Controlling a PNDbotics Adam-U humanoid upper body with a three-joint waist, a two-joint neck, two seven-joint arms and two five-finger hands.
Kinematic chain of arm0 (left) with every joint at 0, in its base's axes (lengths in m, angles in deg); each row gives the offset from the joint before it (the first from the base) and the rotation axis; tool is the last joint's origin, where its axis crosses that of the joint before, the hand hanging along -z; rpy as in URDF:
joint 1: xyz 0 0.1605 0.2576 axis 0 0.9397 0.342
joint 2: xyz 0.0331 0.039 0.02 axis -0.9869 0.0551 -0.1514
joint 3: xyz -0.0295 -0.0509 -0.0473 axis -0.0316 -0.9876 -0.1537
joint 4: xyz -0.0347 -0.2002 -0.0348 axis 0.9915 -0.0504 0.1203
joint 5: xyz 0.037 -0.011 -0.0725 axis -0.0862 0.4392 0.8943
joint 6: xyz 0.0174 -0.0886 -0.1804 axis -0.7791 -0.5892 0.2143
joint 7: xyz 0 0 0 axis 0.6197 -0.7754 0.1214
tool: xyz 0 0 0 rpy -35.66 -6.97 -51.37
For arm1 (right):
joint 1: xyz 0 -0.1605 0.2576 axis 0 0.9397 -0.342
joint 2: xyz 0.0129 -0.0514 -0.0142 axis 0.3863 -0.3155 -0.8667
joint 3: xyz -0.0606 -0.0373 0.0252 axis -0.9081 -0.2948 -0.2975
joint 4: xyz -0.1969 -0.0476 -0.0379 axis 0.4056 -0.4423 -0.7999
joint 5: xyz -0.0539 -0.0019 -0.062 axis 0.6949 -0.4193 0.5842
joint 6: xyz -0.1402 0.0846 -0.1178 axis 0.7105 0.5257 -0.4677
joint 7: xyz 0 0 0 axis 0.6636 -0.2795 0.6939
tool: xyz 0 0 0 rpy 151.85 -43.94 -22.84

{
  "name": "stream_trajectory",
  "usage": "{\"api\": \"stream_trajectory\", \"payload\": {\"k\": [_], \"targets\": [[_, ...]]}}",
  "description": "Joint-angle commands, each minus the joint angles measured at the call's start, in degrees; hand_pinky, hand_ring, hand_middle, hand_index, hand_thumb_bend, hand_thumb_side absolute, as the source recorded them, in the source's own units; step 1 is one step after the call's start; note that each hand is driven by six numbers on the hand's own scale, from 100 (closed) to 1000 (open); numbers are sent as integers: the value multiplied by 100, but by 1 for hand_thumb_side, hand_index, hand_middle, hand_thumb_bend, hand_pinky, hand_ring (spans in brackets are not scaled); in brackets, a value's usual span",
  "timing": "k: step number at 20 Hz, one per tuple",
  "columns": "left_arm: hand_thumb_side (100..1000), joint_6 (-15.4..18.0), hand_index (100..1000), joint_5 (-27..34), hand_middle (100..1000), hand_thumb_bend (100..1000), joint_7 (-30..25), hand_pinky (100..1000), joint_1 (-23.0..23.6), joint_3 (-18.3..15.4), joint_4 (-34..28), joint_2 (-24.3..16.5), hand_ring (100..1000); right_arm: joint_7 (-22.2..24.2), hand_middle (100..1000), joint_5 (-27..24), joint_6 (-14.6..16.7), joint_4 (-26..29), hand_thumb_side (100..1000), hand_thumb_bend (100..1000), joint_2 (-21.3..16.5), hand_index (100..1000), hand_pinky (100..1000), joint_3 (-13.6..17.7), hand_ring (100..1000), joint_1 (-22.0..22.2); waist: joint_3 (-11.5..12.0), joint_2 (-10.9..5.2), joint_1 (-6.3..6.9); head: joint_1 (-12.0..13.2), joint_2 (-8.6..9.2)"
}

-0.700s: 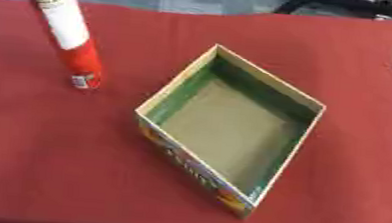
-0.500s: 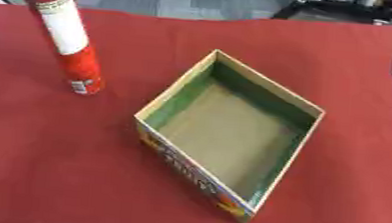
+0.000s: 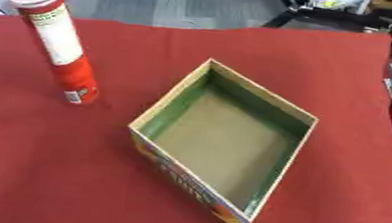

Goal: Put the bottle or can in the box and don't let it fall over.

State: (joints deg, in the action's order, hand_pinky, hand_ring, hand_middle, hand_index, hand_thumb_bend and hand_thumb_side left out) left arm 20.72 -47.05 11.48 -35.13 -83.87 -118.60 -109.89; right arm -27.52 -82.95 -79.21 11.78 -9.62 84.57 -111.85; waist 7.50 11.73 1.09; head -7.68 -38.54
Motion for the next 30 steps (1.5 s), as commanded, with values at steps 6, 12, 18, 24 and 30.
{"api": "stream_trajectory", "payload": {"k": [6,12,18,24,30], "targets": [[632,-119,974,-283,884,975,46,871,-267,80,46,35,935,-9,817,13,-23,119,967,100,-212,884,867,2,774,-139,-20,-73,-12,-2,95],[641,-111,978,-297,886,979,81,877,-353,137,175,180,938,-7,816,12,-28,119,969,100,-189,883,868,-6,775,-163,-34,-55,-17,0,134],[658,-157,988,-315,893,1000,27,887,-444,172,313,306,946,8,816,26,-33,123,970,100,-163,886,869,-20,775,-195,-55,-30,-19,20,174],[649,-146,981,-315,883,1000,-30,882,-501,198,343,372,942,17,816,41,-42,118,973,100,-143,886,870,-29,775,-211,-66,0,-12,14,196],[643,-171,980,-375,884,1000,-20,880,-565,224,384,460,941,34,816,55,-45,124,973,100,-120,886,870,-41,775,-237,-87,32,-13,43,236]]}}
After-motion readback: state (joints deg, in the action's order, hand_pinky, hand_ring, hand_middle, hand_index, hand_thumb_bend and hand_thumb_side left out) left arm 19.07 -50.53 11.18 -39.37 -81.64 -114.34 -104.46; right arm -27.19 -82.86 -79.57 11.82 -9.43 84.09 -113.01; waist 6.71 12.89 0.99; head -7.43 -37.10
